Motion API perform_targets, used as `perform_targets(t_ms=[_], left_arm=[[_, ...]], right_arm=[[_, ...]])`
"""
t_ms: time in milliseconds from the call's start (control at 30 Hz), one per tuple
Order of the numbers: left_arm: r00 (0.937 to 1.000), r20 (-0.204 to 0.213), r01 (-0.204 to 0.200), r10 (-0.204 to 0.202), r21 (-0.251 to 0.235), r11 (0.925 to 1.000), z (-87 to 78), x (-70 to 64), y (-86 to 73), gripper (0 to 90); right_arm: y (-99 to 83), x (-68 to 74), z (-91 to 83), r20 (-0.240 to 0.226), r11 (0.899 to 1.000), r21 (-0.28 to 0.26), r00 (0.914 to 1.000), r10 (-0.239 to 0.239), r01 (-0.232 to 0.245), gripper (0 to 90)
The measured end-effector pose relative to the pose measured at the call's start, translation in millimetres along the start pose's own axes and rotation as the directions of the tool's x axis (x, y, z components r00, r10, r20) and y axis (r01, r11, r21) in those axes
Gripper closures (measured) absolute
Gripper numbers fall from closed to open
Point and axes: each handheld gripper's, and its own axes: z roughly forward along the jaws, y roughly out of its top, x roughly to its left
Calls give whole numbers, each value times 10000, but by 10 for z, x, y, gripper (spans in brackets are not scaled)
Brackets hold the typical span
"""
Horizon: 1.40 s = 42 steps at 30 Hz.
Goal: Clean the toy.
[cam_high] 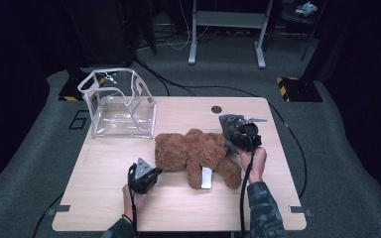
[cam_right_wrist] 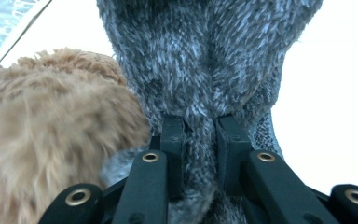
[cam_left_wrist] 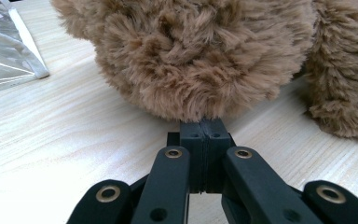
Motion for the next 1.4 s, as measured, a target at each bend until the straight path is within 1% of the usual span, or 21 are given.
perform_targets(t_ms=[33,67,133,167,200,233,267,300,433,500,600,633,700,767,900,967,1000,1200,1267,1300,1400], left_arm=[[10000,-3,77,-77,-74,9999,2,-3,-2,897],[10000,4,66,-66,-59,10000,-1,-1,-2,897],[10000,21,51,-51,47,10000,0,0,3,897],[9999,28,139,-139,-49,9999,6,1,0,898],[9999,28,139,-139,-49,9999,6,1,0,897],[9999,32,145,-145,-42,9999,6,2,0,897],[10000,33,64,-64,-11,10000,-1,2,0,897],[10000,43,83,-83,-22,10000,-6,2,-1,897],[9999,10,103,-103,-90,9999,-3,0,-3,897],[10000,5,78,-78,-63,9999,2,-1,-1,897],[10000,12,98,-98,-75,9999,3,5,-2,897],[9999,-46,120,-120,-107,9999,-1,3,-3,897],[9999,3,108,-108,-16,9999,-5,7,0,897],[10000,7,95,-95,-13,10000,-3,4,0,897],[10000,25,87,-87,-37,10000,-2,3,0,897],[10000,28,62,-62,-13,10000,-4,6,0,897],[10000,24,58,-58,-19,10000,-5,6,0,897],[10000,23,57,-57,-23,10000,-6,5,0,897],[10000,39,72,-72,-5,10000,-4,3,1,897],[10000,25,75,-75,-49,10000,-5,1,-1,897],[10000,63,62,-62,2,10000,-5,3,1,897]], right_arm=[[4,29,172,-36,9992,396,10000,-86,87,760],[4,29,172,-36,9992,396,10000,-86,87,760],[-36,2,315,137,9965,821,9998,148,-159,760],[-88,-81,411,443,9910,1217,9977,514,-565,760],[-88,-81,411,443,9910,1217,9977,514,-565,760],[-110,-172,390,956,9894,1342,9945,431,-558,761],[-110,-172,390,956,9894,1342,9945,431,-558,761],[-142,-251,282,1425,9897,1305,9890,401,-589,760],[-140,-275,80,1004,9954,671,9931,612,-681,758],[-49,-125,-26,-258,9993,33,9989,382,-381,757],[4,-18,61,-384,9999,133,9992,62,-56,757],[7,35,239,-254,9983,570,9996,-88,103,758],[-15,14,320,-91,9960,893,9999,87,-78,758],[-122,-141,418,75,9885,1325,9974,720,-723,757],[-177,-230,260,374,9888,1318,9972,649,-693,757],[-190,-268,68,165,9930,868,9967,791,-802,757],[-175,-232,-126,-20,9978,488,9990,454,-452,756],[-103,97,-547,-862,9966,-562,9942,-645,598,754],[-99,186,-560,-959,9944,-593,9910,-931,877,754],[-116,332,-501,-1072,9923,-452,9870,-1196,1153,754],[-171,520,-342,-1177,9899,-47,9830,-1412,1416,753]])
